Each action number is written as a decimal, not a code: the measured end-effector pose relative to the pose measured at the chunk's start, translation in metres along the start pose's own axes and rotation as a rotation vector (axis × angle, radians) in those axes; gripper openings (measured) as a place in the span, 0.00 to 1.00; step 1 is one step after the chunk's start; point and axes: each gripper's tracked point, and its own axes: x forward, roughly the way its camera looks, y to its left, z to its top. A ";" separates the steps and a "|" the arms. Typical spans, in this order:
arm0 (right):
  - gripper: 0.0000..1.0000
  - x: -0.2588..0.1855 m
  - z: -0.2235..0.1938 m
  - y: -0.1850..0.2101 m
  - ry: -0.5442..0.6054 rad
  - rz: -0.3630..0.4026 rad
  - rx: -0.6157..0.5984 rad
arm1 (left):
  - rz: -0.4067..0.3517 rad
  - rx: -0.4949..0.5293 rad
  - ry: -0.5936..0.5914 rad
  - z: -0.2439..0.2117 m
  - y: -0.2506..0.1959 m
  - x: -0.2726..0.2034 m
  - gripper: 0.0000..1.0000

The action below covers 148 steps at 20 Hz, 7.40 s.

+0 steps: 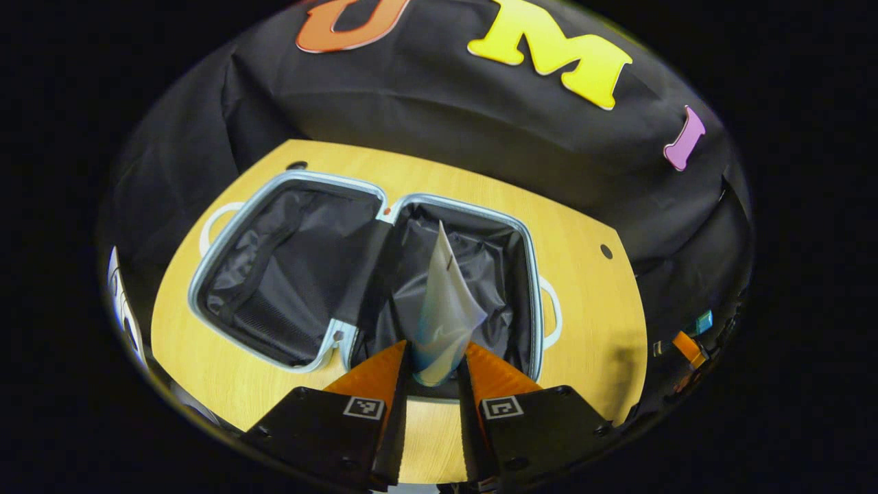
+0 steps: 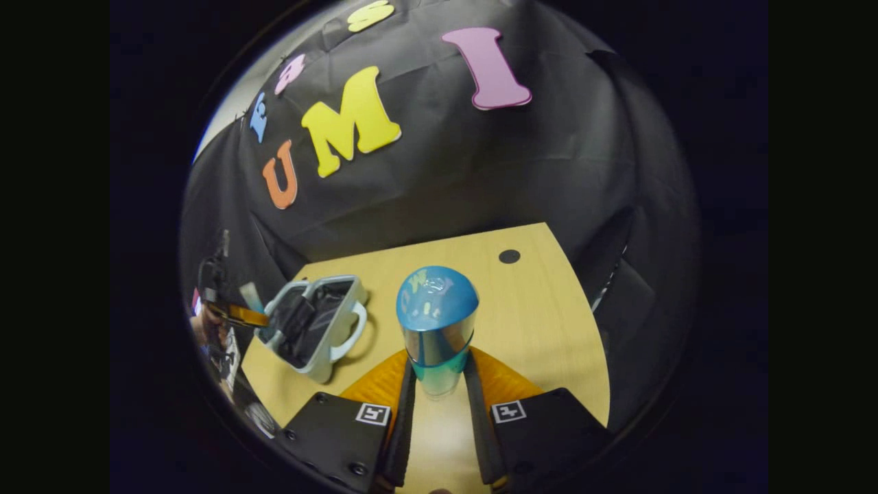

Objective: First open the suitcase, pack the skin care products into it, and then close the suitcase.

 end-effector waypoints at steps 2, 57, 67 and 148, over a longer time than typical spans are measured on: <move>0.36 -0.020 0.005 0.007 -0.001 0.023 -0.023 | -0.026 -0.005 0.119 -0.004 0.003 0.026 0.44; 0.37 0.219 -0.136 0.296 0.861 0.020 -0.078 | 0.029 0.011 -0.582 -0.130 0.018 -0.244 0.98; 0.37 0.253 -0.157 0.272 0.867 -0.242 0.074 | 0.065 -0.110 -0.643 -0.122 0.056 -0.269 0.99; 0.75 -0.197 0.075 -0.018 -0.407 -0.308 -0.218 | -0.032 0.180 -0.615 0.098 -0.154 -0.035 0.04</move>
